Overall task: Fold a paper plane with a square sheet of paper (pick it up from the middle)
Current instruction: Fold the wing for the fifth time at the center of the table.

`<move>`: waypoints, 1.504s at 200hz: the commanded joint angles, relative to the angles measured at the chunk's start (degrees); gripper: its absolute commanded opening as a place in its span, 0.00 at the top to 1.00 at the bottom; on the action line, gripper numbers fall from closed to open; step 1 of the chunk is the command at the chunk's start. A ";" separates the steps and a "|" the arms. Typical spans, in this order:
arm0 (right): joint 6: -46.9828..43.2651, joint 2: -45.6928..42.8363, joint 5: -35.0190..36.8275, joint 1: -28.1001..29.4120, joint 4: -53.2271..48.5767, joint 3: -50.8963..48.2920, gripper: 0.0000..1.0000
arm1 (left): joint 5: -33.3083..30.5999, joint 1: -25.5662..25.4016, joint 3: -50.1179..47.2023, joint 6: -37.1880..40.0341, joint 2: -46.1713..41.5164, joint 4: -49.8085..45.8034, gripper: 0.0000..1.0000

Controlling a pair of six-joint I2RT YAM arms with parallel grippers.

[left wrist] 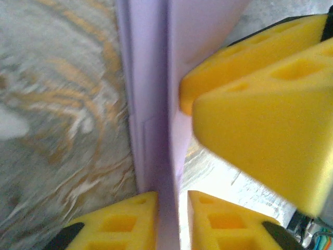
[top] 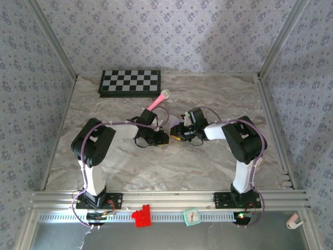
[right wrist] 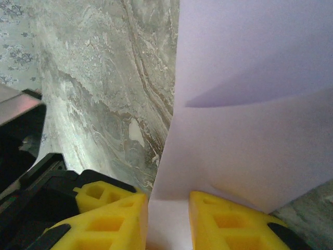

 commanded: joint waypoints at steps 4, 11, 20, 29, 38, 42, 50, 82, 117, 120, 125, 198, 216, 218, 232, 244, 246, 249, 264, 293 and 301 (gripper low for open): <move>-1.91 2.06 0.88 0.37 -3.85 1.09 0.71 | -4.06 0.24 -0.55 0.54 -5.66 -7.24 0.73; -1.95 2.06 0.78 0.42 -4.07 1.29 0.71 | -4.78 0.31 -0.55 0.58 -6.86 -8.11 0.71; -1.96 1.97 0.69 0.33 -4.12 1.50 0.71 | -5.67 0.31 -0.46 0.33 -8.15 -8.78 0.70; -2.18 1.88 0.65 0.41 -4.51 1.73 0.71 | -5.99 0.32 -0.50 -0.02 -9.38 -8.64 0.70; -2.29 1.79 0.60 0.42 -4.97 1.92 0.71 | -5.79 0.42 -0.54 -0.38 -10.43 -7.82 0.70; -2.38 1.72 0.56 0.45 -5.13 2.06 0.71 | -5.37 0.39 -0.69 -0.70 -10.83 -7.12 0.71; -2.52 1.70 0.54 0.50 -5.33 2.14 0.71 | -4.30 0.40 -0.81 -1.53 -11.33 -5.40 0.72; -2.73 1.79 0.72 0.60 -6.47 2.89 0.71 | 0.49 0.07 -0.34 -4.73 -9.26 -0.28 0.82; -3.08 1.97 0.64 0.73 -7.94 3.72 0.72 | 2.18 -0.80 1.11 -4.30 -6.47 -1.58 0.87; -3.08 2.04 0.68 0.75 -8.11 3.81 0.72 | 2.23 -0.95 1.32 -4.22 -6.30 -1.86 0.87; -3.18 2.06 0.68 0.75 -8.26 3.97 0.72 | 2.17 -1.01 1.58 -4.00 -5.83 -2.36 0.88; -3.93 2.22 0.82 1.12 -10.32 4.91 0.72 | 2.66 -1.48 4.59 -3.68 -1.00 -6.04 0.89; -4.09 2.32 0.97 1.12 -10.95 5.21 0.73 | 2.61 -1.56 4.49 -3.65 -0.34 -6.72 0.89; -4.13 2.30 0.98 1.15 -10.97 5.25 0.72 | 2.61 -1.63 4.54 -3.67 -0.30 -6.86 0.89; -4.15 2.47 0.97 1.12 -11.27 5.43 0.72 | 2.61 -1.76 4.48 -3.58 0.18 -7.41 0.89; -4.19 2.57 0.97 1.12 -11.33 5.52 0.72 | 2.70 -1.78 4.38 -3.67 0.57 -7.60 0.89; -4.22 2.58 0.96 1.14 -11.31 5.53 0.72 | 2.76 -1.84 4.27 -3.63 0.59 -7.60 0.90; -4.14 2.66 0.95 1.19 -11.38 5.57 0.72 | 2.62 -1.86 4.29 -3.66 0.64 -7.61 0.90; -4.14 2.72 0.96 1.21 -11.50 5.70 0.73 | 2.61 -1.92 4.05 -3.70 0.84 -7.57 0.90; -4.14 2.98 1.04 1.21 -11.76 5.97 0.73 | 2.63 -2.26 3.78 -3.94 1.12 -7.82 0.90; -4.14 3.06 1.04 1.21 -11.80 6.07 0.72 | 2.61 -2.37 3.69 -3.97 1.12 -7.78 0.90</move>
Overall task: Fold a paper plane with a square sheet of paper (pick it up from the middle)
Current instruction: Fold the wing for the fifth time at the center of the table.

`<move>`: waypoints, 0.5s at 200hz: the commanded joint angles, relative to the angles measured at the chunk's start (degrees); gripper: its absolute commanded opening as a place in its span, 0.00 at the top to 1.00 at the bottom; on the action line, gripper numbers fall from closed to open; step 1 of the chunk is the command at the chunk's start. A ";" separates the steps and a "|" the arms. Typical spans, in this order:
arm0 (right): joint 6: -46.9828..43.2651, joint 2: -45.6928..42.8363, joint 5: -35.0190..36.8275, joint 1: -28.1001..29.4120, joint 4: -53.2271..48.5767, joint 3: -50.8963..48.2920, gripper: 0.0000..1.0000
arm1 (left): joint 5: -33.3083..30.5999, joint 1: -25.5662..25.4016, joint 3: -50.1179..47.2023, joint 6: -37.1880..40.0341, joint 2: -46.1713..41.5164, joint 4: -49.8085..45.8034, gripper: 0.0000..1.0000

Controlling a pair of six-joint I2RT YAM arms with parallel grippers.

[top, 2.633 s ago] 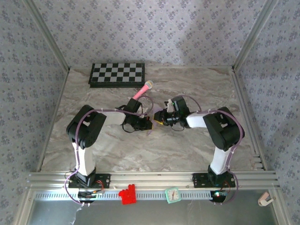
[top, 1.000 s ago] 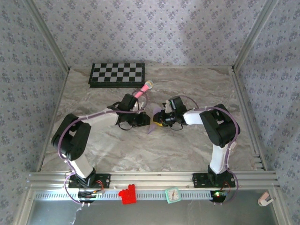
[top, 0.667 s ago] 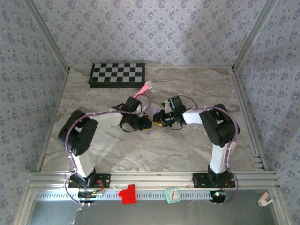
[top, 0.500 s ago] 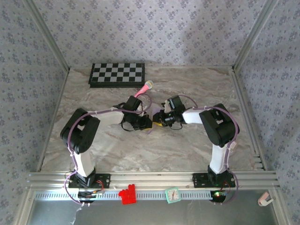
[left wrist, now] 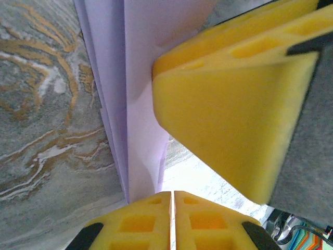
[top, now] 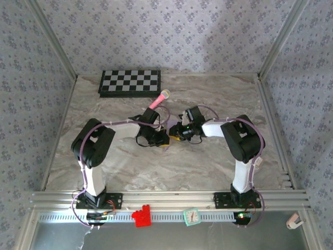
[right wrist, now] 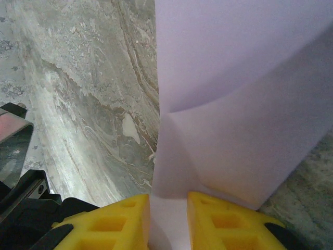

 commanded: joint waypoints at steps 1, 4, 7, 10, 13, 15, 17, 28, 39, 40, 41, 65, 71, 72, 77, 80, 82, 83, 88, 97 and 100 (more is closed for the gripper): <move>-1.16 1.77 1.02 0.45 -3.06 1.21 0.72 | 1.52 -0.76 0.20 -0.02 0.56 -1.95 0.90; -1.16 1.72 1.02 0.45 -3.05 1.21 0.72 | 1.52 -0.77 0.19 -0.09 0.56 -1.95 0.90; -1.16 1.72 1.02 0.45 -3.01 1.20 0.73 | 1.44 -0.79 0.16 -0.10 0.57 -1.95 0.90; -1.09 1.71 1.02 0.41 -3.01 1.20 0.72 | 1.43 -0.85 0.13 -0.07 0.59 -1.99 0.90; -1.12 1.72 1.02 0.44 -3.03 1.20 0.72 | 1.43 -0.86 0.11 -0.09 0.61 -1.98 0.90; -1.09 1.76 1.02 0.45 -3.01 1.20 0.72 | 1.43 -0.84 0.08 -0.16 0.64 -1.98 0.90; -1.08 1.77 1.02 0.45 -3.03 1.20 0.72 | 1.43 -0.84 0.09 -0.18 0.60 -2.00 0.90; -1.03 1.72 1.02 0.45 -3.02 1.18 0.72 | 1.43 -0.85 0.15 -0.32 0.35 -1.92 0.90; -0.99 1.63 0.93 0.38 -2.76 1.07 0.72 | 1.47 -0.86 0.24 -0.38 -0.50 -1.79 0.90; -0.99 1.67 0.93 0.41 -2.75 1.05 0.72 | 1.41 -0.86 0.24 -0.37 -0.63 -1.74 0.90; -1.03 1.65 0.93 0.43 -2.70 1.04 0.72 | 1.42 -0.86 0.24 -0.37 -0.70 -1.75 0.90; -0.99 1.24 0.98 0.45 -2.55 0.81 0.72 | 0.38 -0.50 0.34 -0.27 -4.25 -1.85 0.88; -0.95 1.12 0.94 0.40 -2.48 0.72 0.72 | 0.14 -0.30 0.25 -0.41 -5.12 -1.87 0.88; -0.97 1.11 0.93 0.43 -2.39 0.74 0.72 | 0.12 -0.27 0.20 -0.43 -5.27 -1.91 0.87; -0.86 1.05 0.93 0.44 -2.36 0.68 0.73 | 0.03 0.00 -0.08 -0.67 -5.93 -1.85 0.86; -0.82 1.01 0.98 0.45 -2.31 0.58 0.72 | -0.04 0.12 -0.37 -0.87 -6.40 -1.80 0.86; -0.88 0.97 0.94 0.45 -2.31 0.58 0.72 | -0.10 0.22 -0.48 -0.99 -6.65 -1.80 0.85; -0.85 0.94 0.94 0.45 -2.26 0.58 0.72 | -0.17 0.25 -0.60 -1.03 -6.78 -1.78 0.85; -0.82 0.80 0.98 0.45 -2.13 0.46 0.72 | -0.36 0.51 -1.06 -1.44 -7.47 -1.70 0.84; -0.81 0.61 1.10 0.45 -1.98 0.20 0.72 | -1.08 0.98 -1.96 -2.04 -8.47 -1.81 0.82; -0.79 0.53 1.11 0.42 -1.84 0.13 0.72 | -1.45 1.11 -2.29 -2.30 -8.76 -1.84 0.80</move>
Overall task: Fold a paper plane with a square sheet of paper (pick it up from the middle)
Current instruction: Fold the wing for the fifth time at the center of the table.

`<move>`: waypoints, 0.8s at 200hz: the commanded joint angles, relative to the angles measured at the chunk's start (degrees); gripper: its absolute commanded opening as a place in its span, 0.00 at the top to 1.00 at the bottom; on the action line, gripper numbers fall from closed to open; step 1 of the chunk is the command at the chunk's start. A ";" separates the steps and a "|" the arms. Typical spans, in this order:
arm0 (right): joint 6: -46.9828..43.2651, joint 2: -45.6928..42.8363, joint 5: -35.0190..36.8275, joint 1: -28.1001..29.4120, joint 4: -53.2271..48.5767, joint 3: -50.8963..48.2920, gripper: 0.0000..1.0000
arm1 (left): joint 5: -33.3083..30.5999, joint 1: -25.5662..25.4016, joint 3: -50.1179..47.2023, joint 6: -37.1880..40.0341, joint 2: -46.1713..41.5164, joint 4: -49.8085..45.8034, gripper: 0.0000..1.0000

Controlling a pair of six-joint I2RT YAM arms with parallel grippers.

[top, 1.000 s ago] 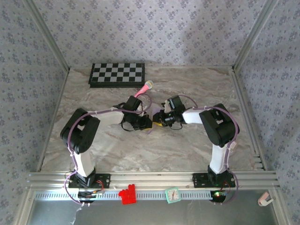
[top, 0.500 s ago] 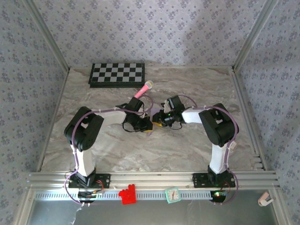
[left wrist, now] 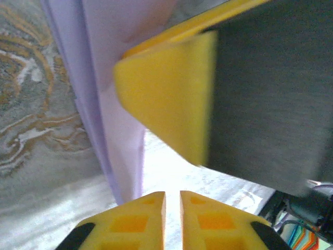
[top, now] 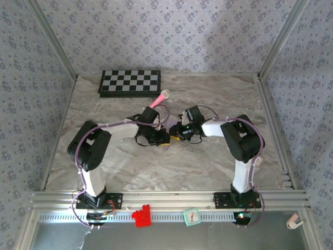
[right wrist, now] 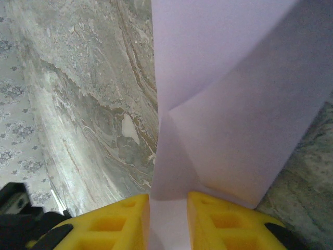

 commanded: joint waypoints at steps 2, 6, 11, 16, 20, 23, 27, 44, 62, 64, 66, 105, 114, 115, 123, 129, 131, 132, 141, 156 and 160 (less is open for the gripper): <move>-0.76 0.32 1.11 0.38 -1.16 -0.36 0.72 | -1.29 1.34 -2.08 -1.71 -4.61 -1.00 0.80; -0.67 0.22 1.12 0.36 -0.90 -0.50 0.72 | -1.57 1.50 -2.42 -1.96 -4.91 -1.04 0.78; -0.55 0.09 1.15 0.36 -0.67 -0.66 0.72 | -1.65 1.68 -2.90 -2.24 -5.11 -1.04 0.76; -0.42 0.00 1.13 0.36 -0.47 -0.79 0.72 | -1.66 1.66 -3.19 -2.46 -5.26 -1.00 0.75; -0.36 -0.09 1.11 0.36 -0.18 -0.93 0.72 | -1.59 1.72 -3.40 -2.68 -5.14 -1.02 0.74; -0.28 -0.13 1.13 0.35 -0.09 -0.98 0.72 | -1.44 1.66 -3.42 -2.85 -4.99 -0.97 0.73; -0.21 -0.09 1.12 0.36 0.08 -1.07 0.72 | -1.20 1.65 -3.49 -2.99 -4.77 -0.89 0.73; 0.03 -0.22 1.08 0.36 0.44 -1.17 0.72 | -0.09 1.60 -3.56 -3.73 -3.31 -0.45 0.73; 0.22 -0.30 1.13 0.36 0.65 -1.25 0.71 | 1.20 1.55 -3.09 -4.11 -1.92 -0.12 0.73; 0.20 -0.31 1.13 0.36 0.65 -1.21 0.71 | 1.42 1.55 -3.07 -4.13 -1.77 -0.07 0.73; 0.24 -0.31 1.09 0.36 0.64 -1.22 0.71 | 1.60 1.42 -2.98 -4.12 -1.54 -0.06 0.73; 0.77 -0.83 1.13 0.27 1.48 -1.69 0.71 | 3.10 0.87 -2.13 -4.18 1.20 -0.54 0.73; 1.01 -0.84 1.04 0.26 1.80 -1.83 0.71 | 3.10 0.80 -2.09 -4.19 1.62 -0.57 0.74; 1.01 -0.84 1.04 0.27 1.87 -1.85 0.71 | 3.10 0.78 -2.08 -4.16 1.65 -0.58 0.74; 1.15 -0.92 0.99 0.29 2.14 -1.92 0.71 | 3.10 0.69 -2.04 -4.15 1.81 -0.50 0.75; 1.23 -1.04 0.87 0.27 2.28 -1.95 0.70 | 3.14 0.67 -1.90 -4.10 1.93 -0.47 0.77; 1.37 -1.09 0.80 0.27 2.33 -1.96 0.70 | 3.13 0.61 -1.83 -4.13 2.00 -0.47 0.77; 1.41 -1.09 0.79 0.27 2.31 -2.00 0.70 | 3.11 0.60 -1.82 -4.09 2.01 -0.48 0.78; 1.48 -1.26 0.70 0.19 2.67 -2.19 0.70 | 2.86 0.58 -1.51 -3.88 2.20 -0.64 0.79; 1.77 -1.61 0.35 0.12 3.53 -2.56 0.70 | 2.58 0.48 -1.27 -3.48 2.47 -1.02 0.82; 1.89 -1.80 0.29 0.09 3.73 -2.69 0.70 | 2.58 0.37 -1.24 -3.38 2.47 -1.09 0.83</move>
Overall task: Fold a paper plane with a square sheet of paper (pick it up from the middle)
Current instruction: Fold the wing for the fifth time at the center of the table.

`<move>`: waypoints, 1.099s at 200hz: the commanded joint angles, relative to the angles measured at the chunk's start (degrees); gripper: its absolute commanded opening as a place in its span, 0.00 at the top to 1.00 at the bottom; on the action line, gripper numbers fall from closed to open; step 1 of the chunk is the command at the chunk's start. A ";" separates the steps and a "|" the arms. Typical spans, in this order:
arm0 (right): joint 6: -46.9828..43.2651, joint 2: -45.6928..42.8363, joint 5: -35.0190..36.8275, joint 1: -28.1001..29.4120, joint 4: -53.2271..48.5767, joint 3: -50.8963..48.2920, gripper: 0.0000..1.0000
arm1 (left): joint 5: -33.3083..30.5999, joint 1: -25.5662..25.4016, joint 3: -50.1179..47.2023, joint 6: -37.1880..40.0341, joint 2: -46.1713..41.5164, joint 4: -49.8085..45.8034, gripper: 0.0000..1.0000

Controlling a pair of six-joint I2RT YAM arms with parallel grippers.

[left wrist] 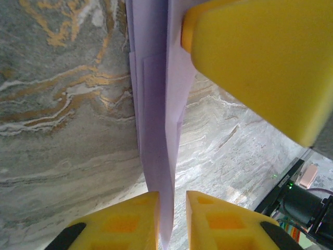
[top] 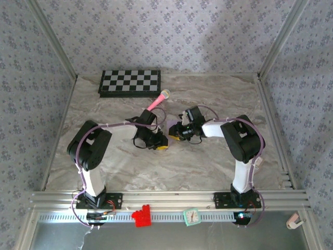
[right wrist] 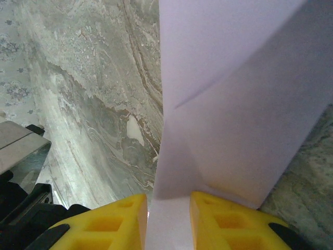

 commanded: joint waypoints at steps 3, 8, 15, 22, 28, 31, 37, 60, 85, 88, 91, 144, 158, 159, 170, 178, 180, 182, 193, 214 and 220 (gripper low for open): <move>1.05 -1.55 0.47 0.12 1.00 -1.50 0.70 | 0.90 -0.50 1.75 0.79 1.06 -1.07 0.83; 1.16 -1.79 0.42 0.09 1.20 -1.62 0.70 | 0.73 -0.46 1.78 0.92 1.07 -1.27 0.83; 1.19 -2.11 0.28 0.02 1.54 -1.80 0.70 | 0.55 -0.52 1.92 1.21 1.10 -1.58 0.85; 1.23 -2.46 0.27 -0.02 1.82 -1.97 0.70 | 0.37 -0.59 2.08 1.64 1.15 -1.93 0.86; 1.24 -2.73 0.26 -0.04 2.08 -2.08 0.70 | 0.07 -0.60 2.23 1.96 1.17 -2.28 0.86; 1.19 -2.95 0.20 -0.02 2.21 -2.14 0.70 | -0.12 -0.62 2.30 2.13 1.16 -2.49 0.87; 1.21 -3.20 0.11 -0.09 2.49 -2.33 0.69 | -0.50 -0.68 2.47 2.51 1.09 -2.78 0.87; 1.26 -3.86 -0.19 -0.14 3.31 -2.60 0.69 | -1.86 -0.98 3.16 4.29 0.88 -4.21 0.90; 1.33 -4.20 -0.34 -0.15 3.98 -2.90 0.69 | -3.87 -1.71 3.87 6.85 0.43 -5.64 0.93; 1.31 -4.27 -0.34 -0.16 4.14 -2.95 0.69 | -4.20 -1.78 3.94 7.18 0.39 -5.81 0.94; 1.41 -4.25 -0.28 -0.19 4.20 -3.00 0.69 | -4.54 -1.90 3.91 7.54 0.32 -5.98 0.94; 1.27 -4.84 0.16 -0.56 5.03 -3.47 0.68 | -9.28 -3.99 3.90 12.58 -0.46 -6.44 0.96; 1.39 -5.41 0.61 -0.76 5.42 -3.98 0.67 | -10.08 -4.32 3.42 13.64 -1.01 -5.93 0.97; 1.37 -5.44 0.62 -0.80 5.43 -3.99 0.67 | -10.10 -4.31 3.35 13.72 -1.07 -5.86 0.97; 1.40 -5.94 1.04 -0.94 5.45 -4.38 0.67 | -10.62 -4.52 2.88 14.47 -1.54 -5.14 0.97; 1.30 -6.36 1.35 -1.11 5.29 -4.60 0.67 | -10.91 -4.60 2.50 14.89 -1.89 -4.52 0.97; 1.31 -6.42 1.44 -1.09 5.27 -4.66 0.67 | -11.02 -4.63 2.31 15.00 -1.98 -4.31 0.98; 1.27 -6.55 1.44 -1.11 5.20 -4.70 0.67 | -11.12 -4.64 2.25 15.14 -2.04 -4.19 0.98; 1.32 -7.17 2.14 -1.21 5.01 -5.12 0.66 | -11.35 -4.65 1.58 15.68 -2.31 -3.26 0.98; 1.32 -8.61 3.47 -1.43 4.88 -5.95 0.66 | -11.67 -4.81 0.79 16.91 -2.53 -2.06 0.98; 1.13 -9.00 3.83 -1.49 4.64 -6.05 0.65 | -11.77 -4.77 0.50 17.30 -2.66 -1.60 0.98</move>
